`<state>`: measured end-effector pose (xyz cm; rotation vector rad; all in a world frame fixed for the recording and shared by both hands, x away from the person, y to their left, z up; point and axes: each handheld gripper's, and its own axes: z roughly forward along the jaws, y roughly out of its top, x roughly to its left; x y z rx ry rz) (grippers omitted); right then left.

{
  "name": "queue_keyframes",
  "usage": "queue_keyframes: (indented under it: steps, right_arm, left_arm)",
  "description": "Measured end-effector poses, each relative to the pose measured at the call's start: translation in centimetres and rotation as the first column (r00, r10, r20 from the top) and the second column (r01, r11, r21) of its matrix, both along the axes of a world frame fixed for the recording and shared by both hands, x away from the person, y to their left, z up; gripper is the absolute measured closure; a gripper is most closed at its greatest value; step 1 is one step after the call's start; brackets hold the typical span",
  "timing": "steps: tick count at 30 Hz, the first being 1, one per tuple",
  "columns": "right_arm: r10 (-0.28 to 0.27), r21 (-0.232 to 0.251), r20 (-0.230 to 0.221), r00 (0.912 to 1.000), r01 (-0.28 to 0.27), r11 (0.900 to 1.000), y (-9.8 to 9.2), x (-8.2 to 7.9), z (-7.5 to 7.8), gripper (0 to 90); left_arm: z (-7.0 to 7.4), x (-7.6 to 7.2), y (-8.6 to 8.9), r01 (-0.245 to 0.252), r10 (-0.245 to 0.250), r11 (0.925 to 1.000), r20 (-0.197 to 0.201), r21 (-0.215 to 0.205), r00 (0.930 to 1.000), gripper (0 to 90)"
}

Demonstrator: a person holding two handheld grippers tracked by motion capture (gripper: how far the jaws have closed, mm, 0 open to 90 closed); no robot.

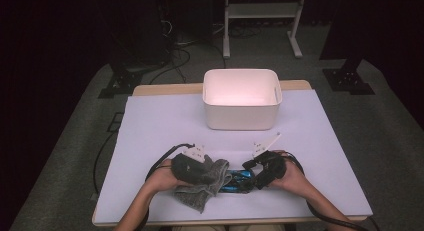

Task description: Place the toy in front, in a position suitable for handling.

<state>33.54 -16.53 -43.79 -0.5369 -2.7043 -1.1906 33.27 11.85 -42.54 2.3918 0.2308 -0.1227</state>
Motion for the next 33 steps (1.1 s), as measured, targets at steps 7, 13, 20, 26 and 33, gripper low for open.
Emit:
queue_keyframes:
  steps: [7, 13, 20, 26, 33]
  right_arm:
    - [-0.012, -0.006, -0.078, 0.9969, 0.012, 1.000, 0.2, 0.7, -0.8, 25.7]
    - [-0.030, 0.023, -0.156, 0.9874, 0.034, 0.999, 0.0, 1.1, -1.4, 25.7]
    - [-0.032, 0.009, -0.111, 0.9933, 0.033, 0.999, 0.1, 0.6, -1.1, 25.8]
    - [-0.011, -0.026, 0.023, 0.9997, 0.012, 1.000, 0.5, -0.9, -0.2, 26.1]
    - [-0.005, -0.020, 0.131, 0.9914, 0.008, 1.000, 0.2, -2.3, -0.1, 37.2]
  left_arm:
    - [0.1, -0.2, 0.0, 0.008, -0.008, 0.9999, -0.007, 0.010, 0.9999, 76.2]
    - [0.8, -0.5, -0.6, 0.020, -0.021, 0.9994, 0.041, 0.028, 0.9989, 76.2]
    - [2.0, 0.3, -0.9, 0.017, -0.016, 0.9995, 0.035, -0.026, 0.9993, 76.2]
    - [2.4, 1.3, -0.9, -0.020, 0.020, 0.9988, -0.007, -0.044, 0.9998, 74.9]
    - [1.5, 2.0, -2.0, -0.011, 0.011, 0.9999, -0.079, -0.007, 0.9968, 70.2]
